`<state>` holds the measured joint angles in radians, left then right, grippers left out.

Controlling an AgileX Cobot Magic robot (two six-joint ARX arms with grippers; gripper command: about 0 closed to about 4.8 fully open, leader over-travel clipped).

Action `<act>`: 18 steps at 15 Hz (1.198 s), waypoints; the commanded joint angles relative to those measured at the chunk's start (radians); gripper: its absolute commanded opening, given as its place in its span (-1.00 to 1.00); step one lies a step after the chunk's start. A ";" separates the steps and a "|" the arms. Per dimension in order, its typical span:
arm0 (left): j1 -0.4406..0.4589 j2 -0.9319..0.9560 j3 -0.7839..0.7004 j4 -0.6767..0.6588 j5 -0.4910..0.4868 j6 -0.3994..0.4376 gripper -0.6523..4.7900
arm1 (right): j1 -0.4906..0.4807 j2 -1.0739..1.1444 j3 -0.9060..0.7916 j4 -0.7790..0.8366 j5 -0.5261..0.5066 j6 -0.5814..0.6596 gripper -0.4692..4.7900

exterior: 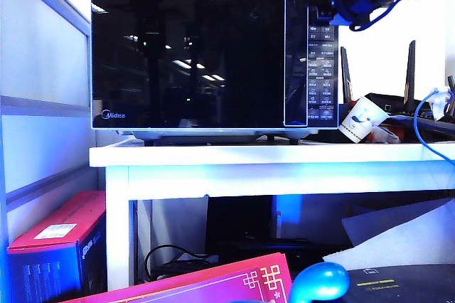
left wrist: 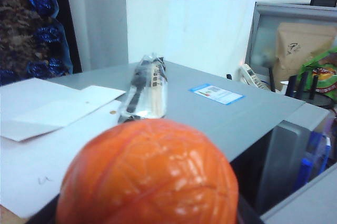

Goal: Open the microwave door, place the orange inside the microwave, then close the microwave door.

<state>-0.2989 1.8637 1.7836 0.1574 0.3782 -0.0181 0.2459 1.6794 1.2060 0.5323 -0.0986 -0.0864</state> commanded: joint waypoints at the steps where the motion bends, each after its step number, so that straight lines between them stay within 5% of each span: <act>1: 0.001 -0.031 -0.003 -0.009 0.008 -0.024 0.02 | 0.008 -0.023 0.008 0.017 -0.031 0.004 -0.10; 18: 0.001 -0.059 -0.003 -0.056 0.027 -0.061 0.02 | 0.001 -0.152 0.009 -0.008 -0.286 0.005 -0.15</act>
<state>-0.2974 1.8111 1.7794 0.1009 0.4007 -0.0799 0.2398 1.5517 1.2022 0.4458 -0.3584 -0.0921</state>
